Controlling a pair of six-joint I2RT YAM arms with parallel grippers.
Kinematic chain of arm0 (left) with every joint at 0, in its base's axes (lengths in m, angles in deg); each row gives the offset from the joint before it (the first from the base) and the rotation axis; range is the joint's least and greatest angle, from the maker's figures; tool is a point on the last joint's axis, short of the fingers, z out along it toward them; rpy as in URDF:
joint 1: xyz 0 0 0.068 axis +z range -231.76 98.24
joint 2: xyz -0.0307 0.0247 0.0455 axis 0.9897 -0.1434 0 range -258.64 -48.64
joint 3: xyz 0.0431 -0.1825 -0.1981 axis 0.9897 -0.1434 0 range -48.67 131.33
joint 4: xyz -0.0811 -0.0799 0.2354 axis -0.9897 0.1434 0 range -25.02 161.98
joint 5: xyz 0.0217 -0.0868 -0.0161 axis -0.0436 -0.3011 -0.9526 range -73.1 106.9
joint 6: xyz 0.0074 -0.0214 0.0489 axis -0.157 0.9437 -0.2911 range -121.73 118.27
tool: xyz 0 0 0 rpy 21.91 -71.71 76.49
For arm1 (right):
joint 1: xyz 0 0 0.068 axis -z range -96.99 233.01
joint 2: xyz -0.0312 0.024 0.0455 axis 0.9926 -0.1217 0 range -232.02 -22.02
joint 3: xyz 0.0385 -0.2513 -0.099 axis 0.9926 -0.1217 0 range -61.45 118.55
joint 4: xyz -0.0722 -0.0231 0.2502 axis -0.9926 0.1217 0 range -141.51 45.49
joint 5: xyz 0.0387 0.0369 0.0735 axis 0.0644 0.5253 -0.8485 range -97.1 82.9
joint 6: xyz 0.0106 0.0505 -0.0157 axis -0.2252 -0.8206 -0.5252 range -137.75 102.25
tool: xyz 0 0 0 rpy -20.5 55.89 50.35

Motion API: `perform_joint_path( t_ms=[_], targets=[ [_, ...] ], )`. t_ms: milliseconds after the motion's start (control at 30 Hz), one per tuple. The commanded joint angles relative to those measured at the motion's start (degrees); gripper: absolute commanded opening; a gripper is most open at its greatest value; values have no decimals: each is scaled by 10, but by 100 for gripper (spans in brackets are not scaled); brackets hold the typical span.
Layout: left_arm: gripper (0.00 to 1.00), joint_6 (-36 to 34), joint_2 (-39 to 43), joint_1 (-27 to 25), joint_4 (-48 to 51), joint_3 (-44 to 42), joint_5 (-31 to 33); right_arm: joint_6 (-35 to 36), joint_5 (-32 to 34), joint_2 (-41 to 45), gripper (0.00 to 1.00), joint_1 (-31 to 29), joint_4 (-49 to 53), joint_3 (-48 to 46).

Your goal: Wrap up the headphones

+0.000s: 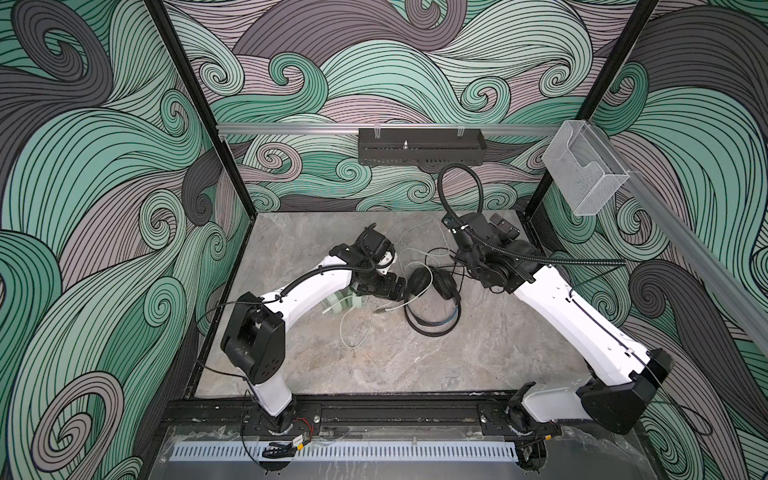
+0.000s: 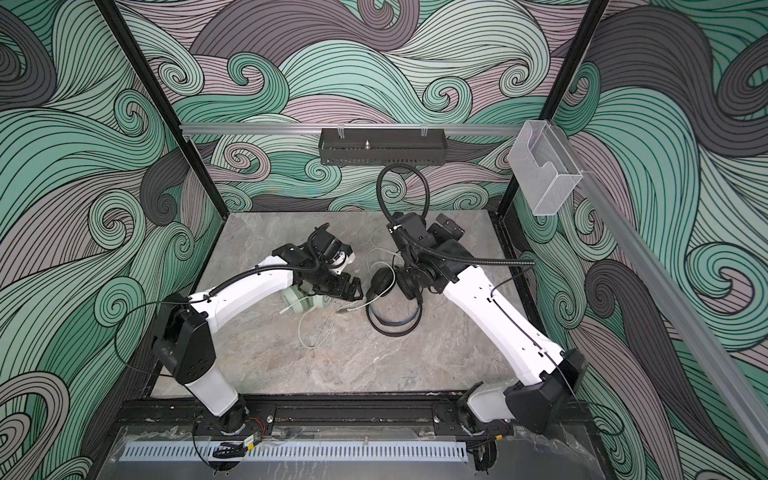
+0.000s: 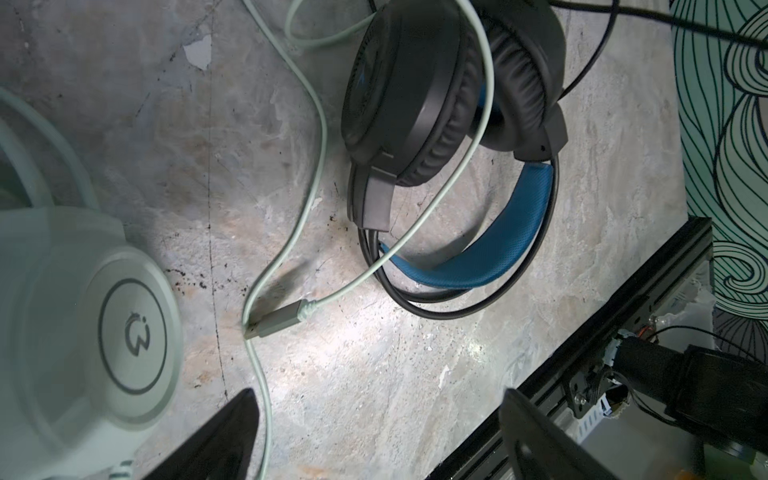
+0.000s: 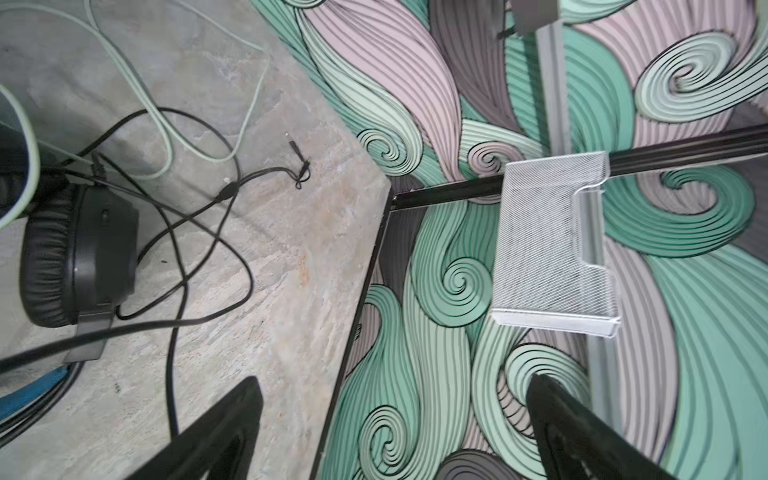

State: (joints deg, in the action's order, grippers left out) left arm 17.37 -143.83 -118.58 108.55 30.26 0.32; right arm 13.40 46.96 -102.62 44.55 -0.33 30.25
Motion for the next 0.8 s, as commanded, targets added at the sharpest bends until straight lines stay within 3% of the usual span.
perform_joint_path(
  t_ms=[0,100,200,367,533,767],
  targets=[
    [92,-8,51,2,-34,-10,2,122,82,-11,100,-37,-74,60],
    [92,-13,73,2,-47,-26,-7,211,116,-31,99,-84,-146,73],
    [92,-5,87,1,-46,-40,-7,225,111,-32,100,-78,-181,34],
    [92,14,113,-2,-57,-80,-6,85,78,-26,100,-32,-97,65],
    [92,23,176,-9,-139,-120,-34,-96,-47,-23,100,11,-4,149],
    [98,-37,187,-29,-294,-71,-95,-130,-192,45,99,14,-50,57]
  ],
)
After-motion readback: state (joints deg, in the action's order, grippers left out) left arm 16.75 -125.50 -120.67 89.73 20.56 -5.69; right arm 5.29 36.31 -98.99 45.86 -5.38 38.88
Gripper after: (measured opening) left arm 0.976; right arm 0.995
